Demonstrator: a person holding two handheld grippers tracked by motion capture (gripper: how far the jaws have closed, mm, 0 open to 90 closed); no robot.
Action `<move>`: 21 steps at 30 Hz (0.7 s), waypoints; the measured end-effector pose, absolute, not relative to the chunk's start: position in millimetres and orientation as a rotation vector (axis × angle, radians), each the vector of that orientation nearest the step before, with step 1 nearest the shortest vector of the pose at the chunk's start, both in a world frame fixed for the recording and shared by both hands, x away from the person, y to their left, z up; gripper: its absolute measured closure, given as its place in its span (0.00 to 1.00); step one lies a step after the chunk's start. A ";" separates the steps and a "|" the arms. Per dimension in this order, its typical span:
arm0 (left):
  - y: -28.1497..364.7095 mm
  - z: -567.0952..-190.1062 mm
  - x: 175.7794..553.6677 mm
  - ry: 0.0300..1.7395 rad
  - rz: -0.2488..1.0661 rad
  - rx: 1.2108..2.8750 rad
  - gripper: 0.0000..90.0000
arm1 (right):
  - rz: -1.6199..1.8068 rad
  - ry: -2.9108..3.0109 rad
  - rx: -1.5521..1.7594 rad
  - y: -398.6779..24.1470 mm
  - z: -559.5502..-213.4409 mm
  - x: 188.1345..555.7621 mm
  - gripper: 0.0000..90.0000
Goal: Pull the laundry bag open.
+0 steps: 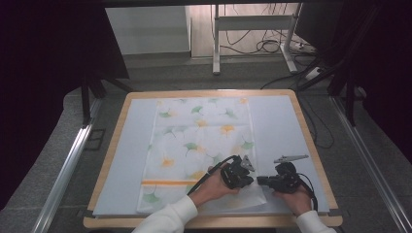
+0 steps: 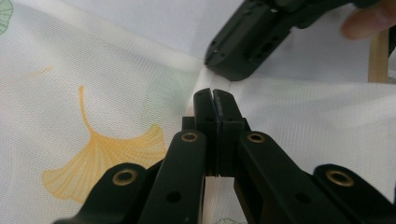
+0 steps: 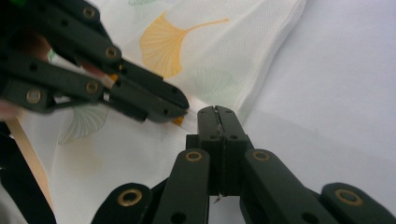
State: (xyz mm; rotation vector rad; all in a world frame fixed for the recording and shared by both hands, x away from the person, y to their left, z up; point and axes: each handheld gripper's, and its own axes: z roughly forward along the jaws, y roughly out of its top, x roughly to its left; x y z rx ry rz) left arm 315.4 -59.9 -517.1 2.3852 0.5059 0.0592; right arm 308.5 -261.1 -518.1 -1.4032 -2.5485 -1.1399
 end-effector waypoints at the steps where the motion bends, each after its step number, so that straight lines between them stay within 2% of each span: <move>1: -59.5 -517.1 315.1 0.505 0.066 2.388 1.00 | -1.137 -2.535 -1.410 -260.3 -518.4 309.5 1.00; 15: -57.7 -521.1 316.3 0.509 0.063 2.362 1.00 | -1.107 -2.509 -1.400 -252.5 -521.1 313.4 1.00; 21: -58.3 -519.1 313.4 0.489 0.101 2.386 1.00 | -1.123 -2.463 -1.419 -255.3 -523.7 314.1 1.00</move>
